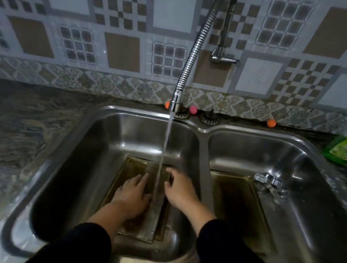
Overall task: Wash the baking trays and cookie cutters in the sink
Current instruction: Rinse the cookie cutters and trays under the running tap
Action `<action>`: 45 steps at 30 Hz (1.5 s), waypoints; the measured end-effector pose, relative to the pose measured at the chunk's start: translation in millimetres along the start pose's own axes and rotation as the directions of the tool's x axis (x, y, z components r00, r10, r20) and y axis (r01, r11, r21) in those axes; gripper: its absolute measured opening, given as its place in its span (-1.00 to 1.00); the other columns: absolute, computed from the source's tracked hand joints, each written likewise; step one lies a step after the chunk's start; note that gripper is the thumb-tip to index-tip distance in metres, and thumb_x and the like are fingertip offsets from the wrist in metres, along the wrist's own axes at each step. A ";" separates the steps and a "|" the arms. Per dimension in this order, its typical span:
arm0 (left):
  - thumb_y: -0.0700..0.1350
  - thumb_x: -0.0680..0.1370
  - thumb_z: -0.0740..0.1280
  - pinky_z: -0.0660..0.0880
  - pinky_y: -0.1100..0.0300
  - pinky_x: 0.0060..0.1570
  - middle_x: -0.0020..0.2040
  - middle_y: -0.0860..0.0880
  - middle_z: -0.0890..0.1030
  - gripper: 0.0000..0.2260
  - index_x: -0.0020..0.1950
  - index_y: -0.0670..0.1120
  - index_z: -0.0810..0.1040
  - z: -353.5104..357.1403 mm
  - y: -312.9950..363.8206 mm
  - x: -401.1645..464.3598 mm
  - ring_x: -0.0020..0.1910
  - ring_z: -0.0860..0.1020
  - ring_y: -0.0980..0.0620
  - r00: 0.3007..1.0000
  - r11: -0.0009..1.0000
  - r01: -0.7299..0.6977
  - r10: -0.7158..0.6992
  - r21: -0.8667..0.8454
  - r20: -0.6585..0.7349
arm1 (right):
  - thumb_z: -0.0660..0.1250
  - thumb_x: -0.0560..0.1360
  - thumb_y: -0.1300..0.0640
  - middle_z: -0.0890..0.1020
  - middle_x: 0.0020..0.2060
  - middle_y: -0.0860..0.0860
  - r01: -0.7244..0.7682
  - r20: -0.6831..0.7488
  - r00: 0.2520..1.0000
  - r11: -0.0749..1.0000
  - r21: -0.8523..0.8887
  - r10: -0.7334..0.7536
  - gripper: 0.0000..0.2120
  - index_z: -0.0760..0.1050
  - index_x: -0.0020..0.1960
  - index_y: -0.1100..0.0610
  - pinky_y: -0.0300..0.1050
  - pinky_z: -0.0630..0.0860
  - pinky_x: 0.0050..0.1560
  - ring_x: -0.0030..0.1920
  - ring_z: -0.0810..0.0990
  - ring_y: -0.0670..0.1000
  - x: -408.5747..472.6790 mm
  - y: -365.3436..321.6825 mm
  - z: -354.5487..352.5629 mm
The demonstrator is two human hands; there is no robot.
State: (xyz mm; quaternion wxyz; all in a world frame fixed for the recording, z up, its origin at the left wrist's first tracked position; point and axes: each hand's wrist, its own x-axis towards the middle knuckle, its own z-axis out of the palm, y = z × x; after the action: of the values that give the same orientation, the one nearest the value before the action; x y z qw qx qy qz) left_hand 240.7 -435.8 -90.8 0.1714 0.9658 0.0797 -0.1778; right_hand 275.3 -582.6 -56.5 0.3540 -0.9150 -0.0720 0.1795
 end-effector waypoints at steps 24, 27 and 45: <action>0.16 0.56 0.27 0.08 -0.11 0.49 0.55 -0.18 -0.10 -0.24 0.59 0.02 -0.12 -5.5 -84.0 46.0 0.52 -0.02 -0.23 0.964 0.966 0.151 -0.097 -0.209 0.246 | 0.15 0.59 0.29 0.29 0.45 0.02 -0.392 0.013 0.895 0.772 0.501 0.446 -0.43 0.11 0.52 -0.08 -0.08 0.44 0.15 0.36 0.37 0.05 46.0 3.6 71.5; 0.20 0.57 0.21 0.10 -0.11 0.48 0.54 -0.19 -0.08 -0.28 0.59 0.05 -0.11 -4.5 -79.7 39.7 0.52 -0.01 -0.23 0.967 0.965 0.145 -0.091 -0.221 0.238 | 0.12 0.62 0.22 0.31 0.44 0.03 -0.315 -0.062 0.901 0.745 0.588 0.430 -0.51 0.18 0.49 -0.11 -0.02 0.41 0.21 0.39 0.35 0.07 41.7 -3.1 64.1; 0.14 0.66 -0.15 -0.26 -0.13 0.46 0.57 0.18 -0.19 -0.54 0.55 0.19 -0.17 -29.5 32.5 26.4 0.53 -0.23 0.15 0.931 0.891 -0.354 0.309 -0.285 -0.191 | 0.14 0.64 0.10 0.32 0.46 -0.08 0.118 -0.406 0.904 0.838 0.532 0.131 -0.58 0.27 0.44 -0.22 -0.12 0.19 0.43 0.44 0.27 -0.06 -25.7 -31.2 -8.2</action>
State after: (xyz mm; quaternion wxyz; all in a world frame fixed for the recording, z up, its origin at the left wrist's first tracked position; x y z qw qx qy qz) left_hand 281.4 -452.8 -64.9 0.3448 0.9354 -0.0476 -0.0622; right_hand 254.5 -571.4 -22.7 0.6056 -0.7931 0.0645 -0.0109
